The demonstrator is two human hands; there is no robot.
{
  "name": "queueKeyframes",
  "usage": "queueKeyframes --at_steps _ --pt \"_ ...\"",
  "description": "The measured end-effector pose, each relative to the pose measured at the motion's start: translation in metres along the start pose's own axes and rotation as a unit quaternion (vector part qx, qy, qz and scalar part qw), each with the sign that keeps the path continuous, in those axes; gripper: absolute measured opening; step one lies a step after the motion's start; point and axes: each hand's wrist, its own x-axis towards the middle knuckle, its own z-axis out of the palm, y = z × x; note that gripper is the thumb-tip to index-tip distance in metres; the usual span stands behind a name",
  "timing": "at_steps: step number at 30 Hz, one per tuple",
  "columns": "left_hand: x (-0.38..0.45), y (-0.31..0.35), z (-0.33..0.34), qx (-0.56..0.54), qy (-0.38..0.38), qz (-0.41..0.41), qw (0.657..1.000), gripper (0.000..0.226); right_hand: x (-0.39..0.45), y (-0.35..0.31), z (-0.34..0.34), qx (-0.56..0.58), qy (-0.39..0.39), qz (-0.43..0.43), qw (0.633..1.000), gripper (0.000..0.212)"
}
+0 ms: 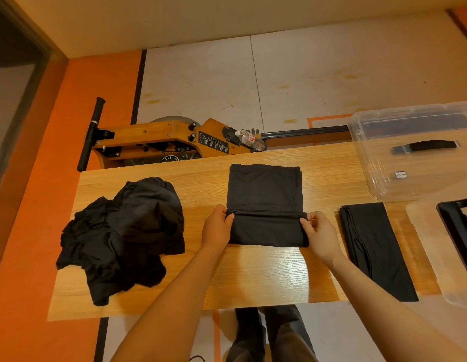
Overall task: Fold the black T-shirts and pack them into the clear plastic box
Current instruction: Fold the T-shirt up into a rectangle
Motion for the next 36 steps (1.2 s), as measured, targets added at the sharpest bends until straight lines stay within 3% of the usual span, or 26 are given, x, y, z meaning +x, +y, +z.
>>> queueKeyframes --at_steps 14,21,36 --pt "0.007 -0.004 0.007 0.020 0.040 -0.015 0.999 0.014 0.001 0.003 0.009 -0.047 0.055 -0.017 0.997 0.016" --pt "0.008 0.003 0.007 0.010 0.084 0.015 0.996 0.011 0.006 -0.004 0.010 -0.059 0.088 -0.050 0.993 0.016" --pt "0.012 -0.001 0.008 0.050 0.075 0.000 0.996 0.019 0.014 0.002 0.018 -0.136 0.097 -0.045 0.985 0.020"
